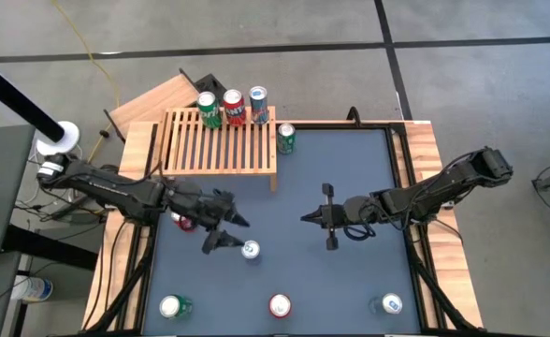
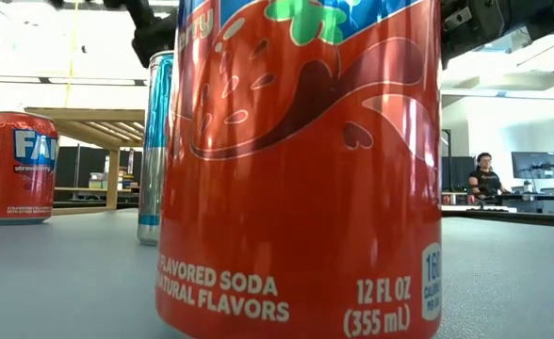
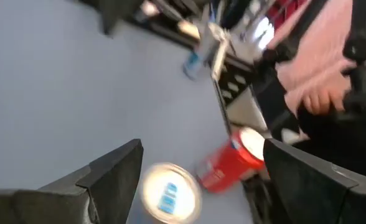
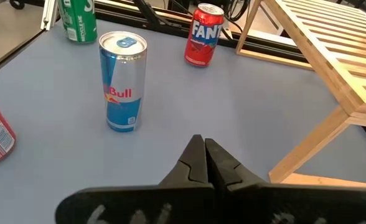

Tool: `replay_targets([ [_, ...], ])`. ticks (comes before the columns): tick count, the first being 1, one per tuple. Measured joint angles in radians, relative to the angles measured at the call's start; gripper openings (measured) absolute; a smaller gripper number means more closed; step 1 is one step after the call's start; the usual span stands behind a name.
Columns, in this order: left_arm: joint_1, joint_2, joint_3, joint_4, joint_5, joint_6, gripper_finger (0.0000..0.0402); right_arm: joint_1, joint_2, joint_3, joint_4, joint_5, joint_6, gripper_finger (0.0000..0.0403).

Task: Place canned beverage on shelf
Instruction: Put the top blue soda can on the shelf aligned with the other blue soda can

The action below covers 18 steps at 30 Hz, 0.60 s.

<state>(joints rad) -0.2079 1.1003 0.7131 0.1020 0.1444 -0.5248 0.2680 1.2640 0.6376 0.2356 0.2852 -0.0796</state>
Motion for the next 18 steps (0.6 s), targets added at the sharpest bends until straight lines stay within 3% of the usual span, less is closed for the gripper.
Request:
replay_targets([
  [2, -0.048, 0.035, 0.087, -0.131, -0.06, -0.016, 0.032, 0.0, 0.0, 0.0, 0.0, 0.0, -0.004, 0.0],
  [8, -0.133, 0.193, 0.37, -0.572, -0.383, -0.197, 0.032, 0.0, 0.0, 0.0, 0.0, -0.073, -0.007, 0.0],
  [12, -0.144, 0.317, 0.501, -0.655, -0.357, -0.248, 0.032, 0.002, 0.0, 0.0, -0.015, -0.134, -0.007, 0.0],
  [18, -0.164, 0.495, 0.659, -0.71, -0.327, -0.239, 0.032, 0.028, 0.0, 0.0, -0.079, -0.143, -0.02, 0.0],
])
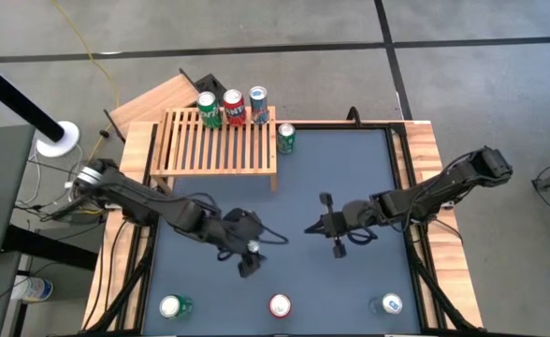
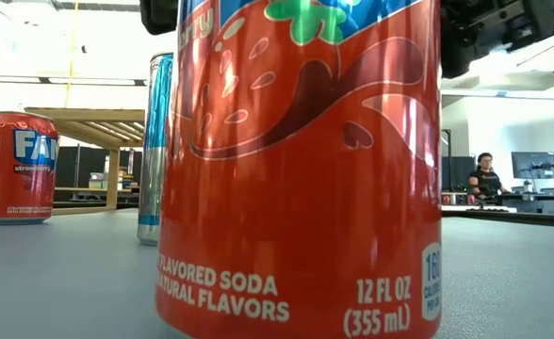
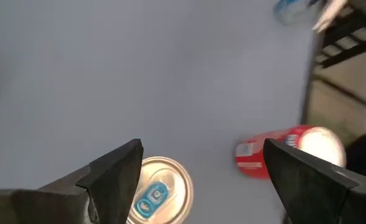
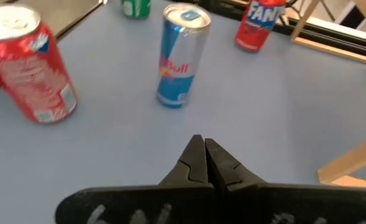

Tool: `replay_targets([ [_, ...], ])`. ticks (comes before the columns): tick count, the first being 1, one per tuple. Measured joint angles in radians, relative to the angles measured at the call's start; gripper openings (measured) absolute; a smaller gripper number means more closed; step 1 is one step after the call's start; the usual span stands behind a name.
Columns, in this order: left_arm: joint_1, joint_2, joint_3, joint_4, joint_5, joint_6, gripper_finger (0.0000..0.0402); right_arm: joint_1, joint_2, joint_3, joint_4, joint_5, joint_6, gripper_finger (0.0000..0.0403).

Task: Place canned beverage on shelf
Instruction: Put the top blue soda can on the shelf aligned with the other blue soda can

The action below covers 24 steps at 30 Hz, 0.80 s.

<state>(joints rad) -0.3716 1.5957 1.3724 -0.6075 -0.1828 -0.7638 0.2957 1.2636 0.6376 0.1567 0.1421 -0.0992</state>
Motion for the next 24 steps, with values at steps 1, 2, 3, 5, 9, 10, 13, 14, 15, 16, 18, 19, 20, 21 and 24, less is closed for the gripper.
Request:
replay_targets([
  [1, 0.0, 0.027, 0.026, -0.03, -0.004, -0.011, 0.032, 0.004, 0.0, 0.0, -0.007, 0.0, -0.01, 0.0],
  [2, 0.0, 0.051, 0.054, -0.063, -0.009, -0.027, 0.032, 0.009, 0.0, 0.0, -0.015, 0.0, -0.018, 0.0],
  [3, 0.0, 0.073, 0.081, -0.104, -0.013, -0.05, 0.032, 0.014, 0.0, 0.0, -0.02, 0.0, -0.028, 0.0],
  [5, 0.005, 0.112, 0.132, -0.191, -0.03, -0.092, 0.032, 0.024, 0.0, 0.0, -0.021, 0.0, -0.042, 0.0],
  [9, 0.021, 0.169, 0.202, -0.295, -0.049, -0.204, 0.032, 0.036, 0.0, 0.0, -0.026, -0.003, -0.075, 0.0],
  [10, 0.027, 0.175, 0.211, -0.307, -0.04, -0.239, 0.032, 0.038, 0.0, 0.0, -0.026, -0.009, -0.082, 0.0],
  [13, 0.047, 0.176, 0.213, -0.323, 0.031, -0.315, 0.032, 0.039, 0.0, 0.0, -0.034, -0.013, -0.085, 0.0],
  [14, 0.054, 0.176, 0.213, -0.336, 0.049, -0.331, 0.032, 0.038, 0.0, 0.0, -0.039, -0.013, -0.085, 0.0],
  [15, 0.058, 0.176, 0.213, -0.347, 0.058, -0.348, 0.032, 0.038, 0.0, 0.0, -0.046, -0.013, -0.086, 0.0],
  [16, 0.061, 0.176, 0.213, -0.357, 0.059, -0.362, 0.032, 0.038, 0.0, 0.0, -0.053, -0.013, -0.085, 0.0],
  [18, 0.061, 0.176, 0.213, -0.385, 0.058, -0.389, 0.032, 0.038, 0.0, 0.0, -0.057, -0.013, -0.085, 0.0],
  [19, 0.061, 0.176, 0.213, -0.399, 0.06, -0.404, 0.032, 0.038, 0.0, 0.0, -0.058, -0.013, -0.085, 0.0],
  [20, 0.061, 0.176, 0.213, -0.408, 0.064, -0.415, 0.032, 0.038, 0.0, 0.0, -0.059, -0.013, -0.085, 0.0],
  [21, 0.06, 0.177, 0.213, -0.413, 0.068, -0.427, 0.032, 0.038, 0.0, 0.0, -0.06, -0.013, -0.085, 0.0],
  [24, 0.06, 0.185, 0.213, -0.414, 0.082, -0.454, 0.032, 0.038, 0.0, 0.0, -0.06, -0.013, -0.085, 0.0],
])
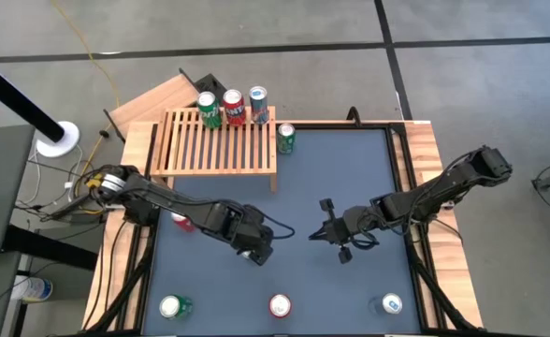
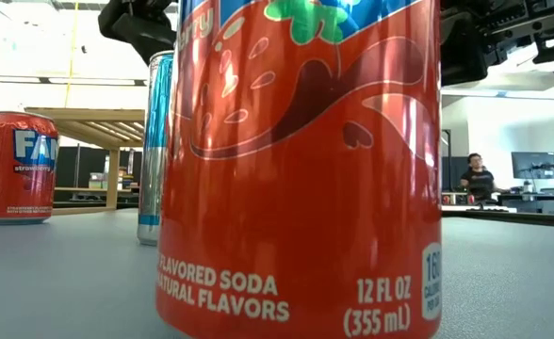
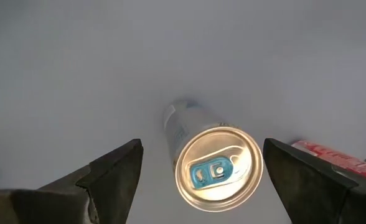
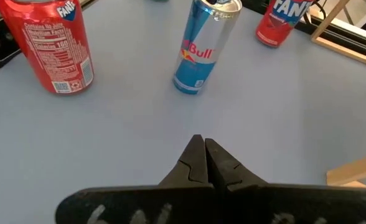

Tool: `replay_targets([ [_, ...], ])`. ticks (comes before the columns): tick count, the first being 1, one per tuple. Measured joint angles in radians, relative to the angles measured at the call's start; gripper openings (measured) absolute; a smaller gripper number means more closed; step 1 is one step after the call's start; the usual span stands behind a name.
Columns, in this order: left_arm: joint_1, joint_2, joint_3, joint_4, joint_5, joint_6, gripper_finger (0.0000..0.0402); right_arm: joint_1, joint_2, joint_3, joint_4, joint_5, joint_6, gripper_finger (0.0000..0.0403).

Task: Place canned beverage on shelf
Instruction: Put the top blue soda can on the shelf aligned with the other blue soda can

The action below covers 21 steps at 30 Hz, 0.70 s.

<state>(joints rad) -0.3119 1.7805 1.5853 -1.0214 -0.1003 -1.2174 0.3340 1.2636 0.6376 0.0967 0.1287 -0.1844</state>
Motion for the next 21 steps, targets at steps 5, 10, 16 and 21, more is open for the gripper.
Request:
replay_targets([
  [5, -0.003, 0.023, 0.0, 0.007, 0.029, 0.009, 0.032, 0.0, 0.0, 0.0, 0.0, 0.0, 0.0, 0.0],
  [10, -0.003, 0.042, -0.001, 0.032, 0.058, 0.04, 0.032, 0.0, 0.0, 0.0, -0.001, 0.0, 0.0, 0.0],
  [16, -0.003, 0.057, -0.002, 0.036, 0.093, 0.055, 0.032, 0.0, 0.0, 0.0, -0.002, -0.001, 0.0, 0.0],
  [21, -0.003, 0.056, -0.001, 0.041, 0.079, 0.059, 0.032, -0.001, 0.0, 0.0, 0.001, 0.0, 0.0, 0.0],
])
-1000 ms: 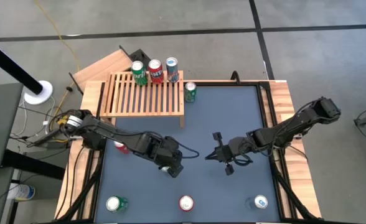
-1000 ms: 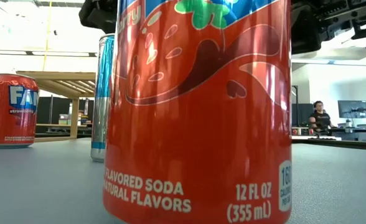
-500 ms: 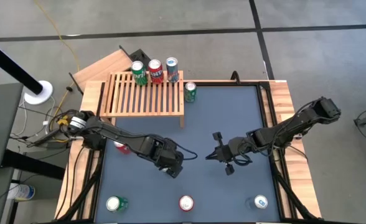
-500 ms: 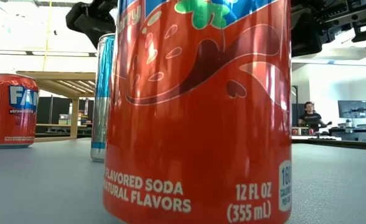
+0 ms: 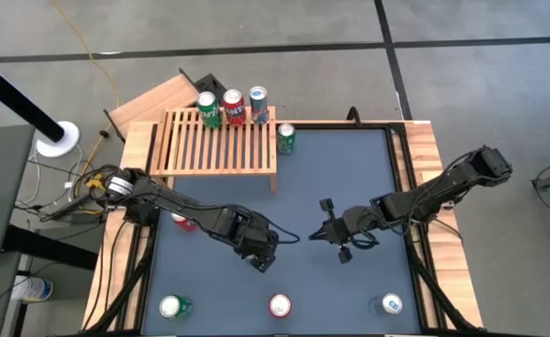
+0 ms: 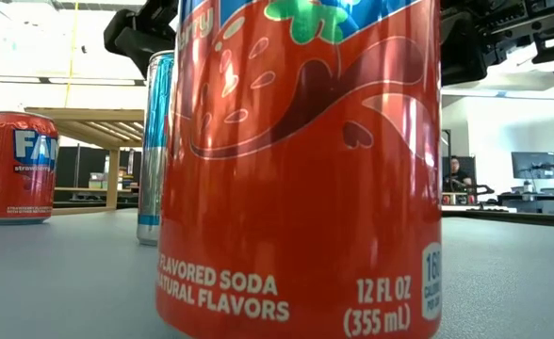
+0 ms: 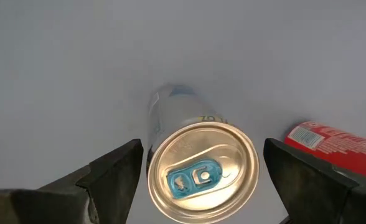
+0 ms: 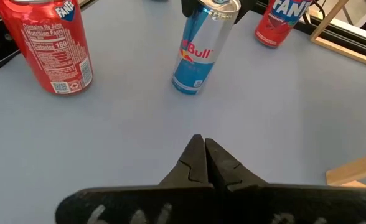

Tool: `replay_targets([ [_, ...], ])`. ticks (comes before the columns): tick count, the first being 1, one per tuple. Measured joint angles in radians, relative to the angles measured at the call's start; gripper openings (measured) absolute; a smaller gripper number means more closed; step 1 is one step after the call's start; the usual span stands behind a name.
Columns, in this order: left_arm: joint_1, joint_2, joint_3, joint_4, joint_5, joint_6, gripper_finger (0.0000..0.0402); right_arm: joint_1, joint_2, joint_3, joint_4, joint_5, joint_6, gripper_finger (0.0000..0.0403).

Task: Place canned beverage on shelf
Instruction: Put the top blue soda can on the shelf aligned with the other blue soda can

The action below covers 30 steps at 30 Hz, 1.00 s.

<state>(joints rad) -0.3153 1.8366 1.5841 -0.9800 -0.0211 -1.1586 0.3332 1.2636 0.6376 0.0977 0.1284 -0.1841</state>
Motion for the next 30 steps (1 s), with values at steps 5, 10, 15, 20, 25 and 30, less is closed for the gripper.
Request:
replay_targets([
  [5, 0.0, 0.0, -0.013, 0.012, 0.007, 0.019, 0.032, 0.0, 0.0, 0.0, 0.0, 0.0, 0.0, 0.0],
  [10, 0.0, -0.001, -0.021, 0.003, 0.008, 0.036, 0.032, 0.0, 0.0, 0.0, 0.0, 0.0, 0.0, 0.0],
  [15, 0.0, -0.001, -0.021, 0.003, 0.008, 0.04, 0.032, 0.0, 0.0, 0.0, 0.0, 0.0, 0.0, 0.0],
  [20, 0.0, -0.001, -0.021, 0.002, 0.015, 0.047, 0.0315, -0.001, 0.0, 0.0, 0.0, 0.0, 0.0, 0.0],
  [25, 0.0, -0.001, -0.021, 0.003, 0.015, 0.043, 0.0274, -0.001, 0.0, 0.0, 0.0, 0.0, 0.0, 0.0],
  [30, 0.0, -0.002, -0.021, 0.002, 0.015, 0.047, 0.0231, -0.001, 0.0, 0.0, -0.001, 0.0, 0.001, 0.0],
])
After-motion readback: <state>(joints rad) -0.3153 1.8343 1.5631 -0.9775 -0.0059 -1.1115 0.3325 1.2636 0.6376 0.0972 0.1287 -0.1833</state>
